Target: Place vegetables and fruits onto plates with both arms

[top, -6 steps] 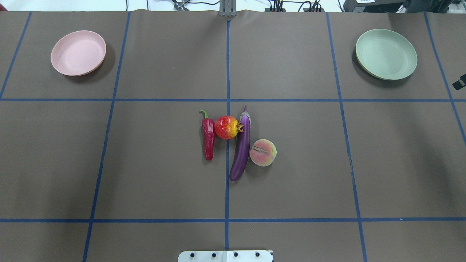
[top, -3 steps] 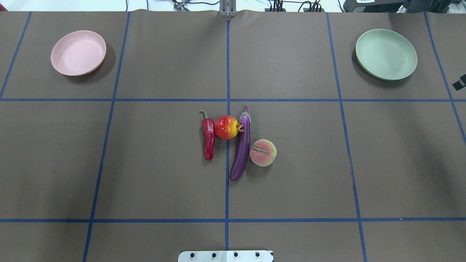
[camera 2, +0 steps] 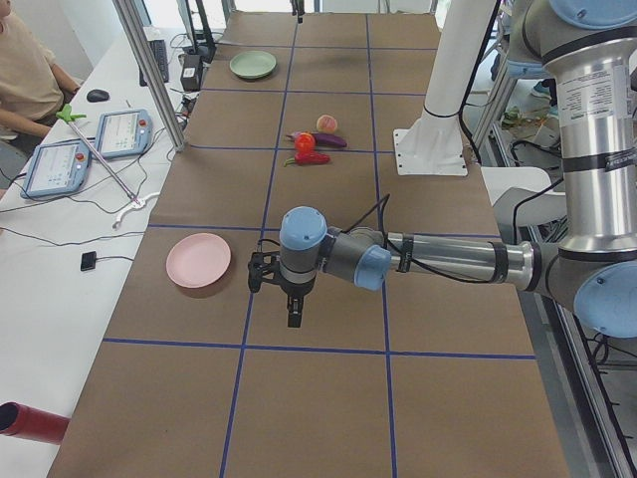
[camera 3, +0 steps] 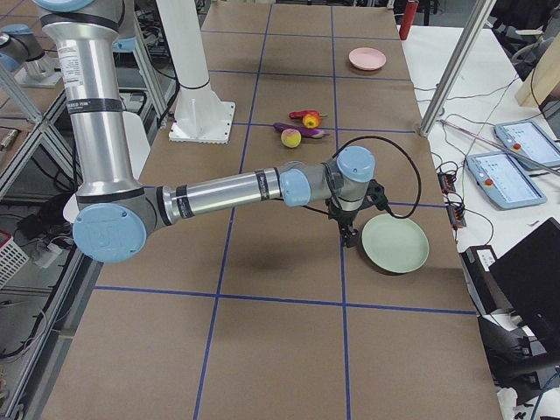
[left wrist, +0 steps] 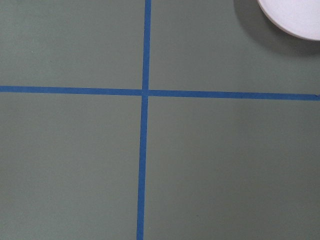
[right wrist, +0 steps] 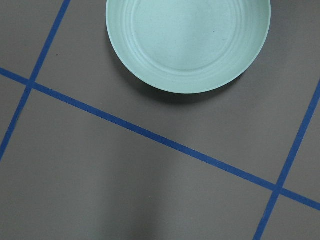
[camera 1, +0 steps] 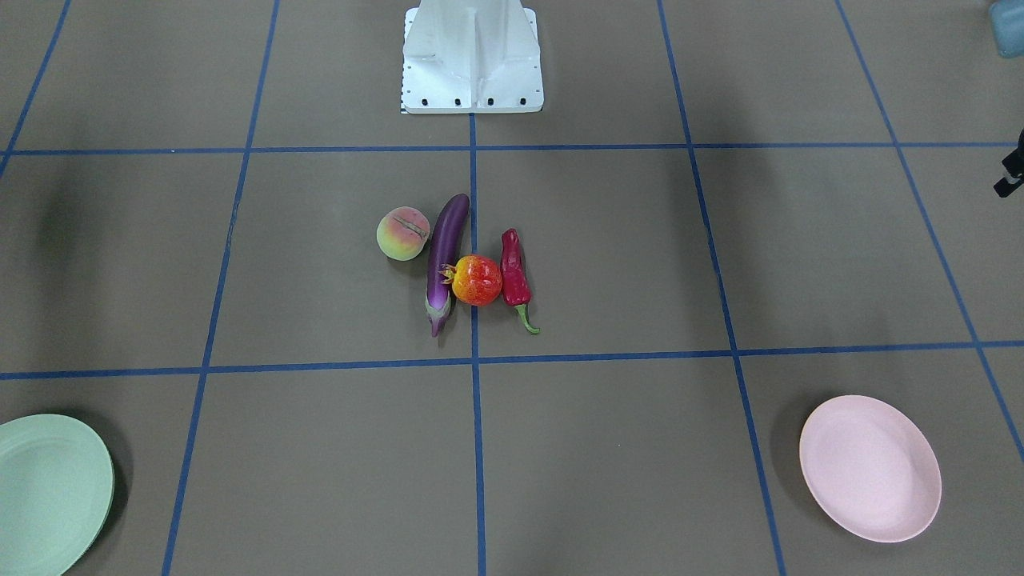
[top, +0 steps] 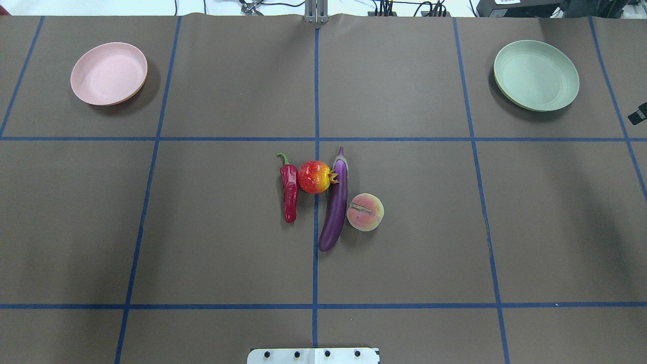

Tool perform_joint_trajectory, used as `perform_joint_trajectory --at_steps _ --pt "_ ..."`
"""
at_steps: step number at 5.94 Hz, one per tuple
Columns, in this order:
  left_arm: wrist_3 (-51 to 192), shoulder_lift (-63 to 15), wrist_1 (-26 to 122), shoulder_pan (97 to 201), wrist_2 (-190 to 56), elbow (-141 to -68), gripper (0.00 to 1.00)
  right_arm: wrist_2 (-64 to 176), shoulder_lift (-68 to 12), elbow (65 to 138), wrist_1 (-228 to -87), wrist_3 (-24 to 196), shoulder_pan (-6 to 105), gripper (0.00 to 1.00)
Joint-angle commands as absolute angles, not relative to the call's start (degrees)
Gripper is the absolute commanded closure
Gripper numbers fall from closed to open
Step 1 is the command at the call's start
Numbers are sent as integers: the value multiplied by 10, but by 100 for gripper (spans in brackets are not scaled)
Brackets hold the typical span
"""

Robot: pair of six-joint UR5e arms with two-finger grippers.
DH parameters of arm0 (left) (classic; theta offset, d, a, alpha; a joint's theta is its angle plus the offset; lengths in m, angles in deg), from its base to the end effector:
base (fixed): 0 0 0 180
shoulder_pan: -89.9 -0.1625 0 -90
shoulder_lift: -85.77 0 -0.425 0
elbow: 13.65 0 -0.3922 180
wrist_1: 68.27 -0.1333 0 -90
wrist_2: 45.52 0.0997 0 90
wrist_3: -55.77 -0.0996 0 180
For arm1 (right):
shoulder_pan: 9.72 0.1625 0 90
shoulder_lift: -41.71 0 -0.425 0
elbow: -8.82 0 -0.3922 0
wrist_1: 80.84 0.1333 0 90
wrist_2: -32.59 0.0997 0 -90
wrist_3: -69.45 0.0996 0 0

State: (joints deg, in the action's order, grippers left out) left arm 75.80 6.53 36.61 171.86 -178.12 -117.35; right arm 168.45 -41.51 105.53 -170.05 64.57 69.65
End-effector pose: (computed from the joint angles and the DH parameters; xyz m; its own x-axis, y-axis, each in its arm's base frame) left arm -0.0051 -0.4347 0.5992 0.7032 -0.0334 -0.7102 0.1146 0.9912 0.0668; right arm -0.0398 -0.5473 0.5357 0.6342 -0.3824 0.6720 0.2336 0.9233 0.3049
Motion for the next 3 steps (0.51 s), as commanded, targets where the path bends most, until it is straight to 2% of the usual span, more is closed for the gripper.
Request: perform_joint_trajectory --at_steps 1,3 --pt "758 67 368 1718 -1781 -1173 0 1685 -416 1055 -1700 646 696 0" --pt "758 68 368 1718 -1782 -1171 0 1684 -422 1042 -1701 645 696 0"
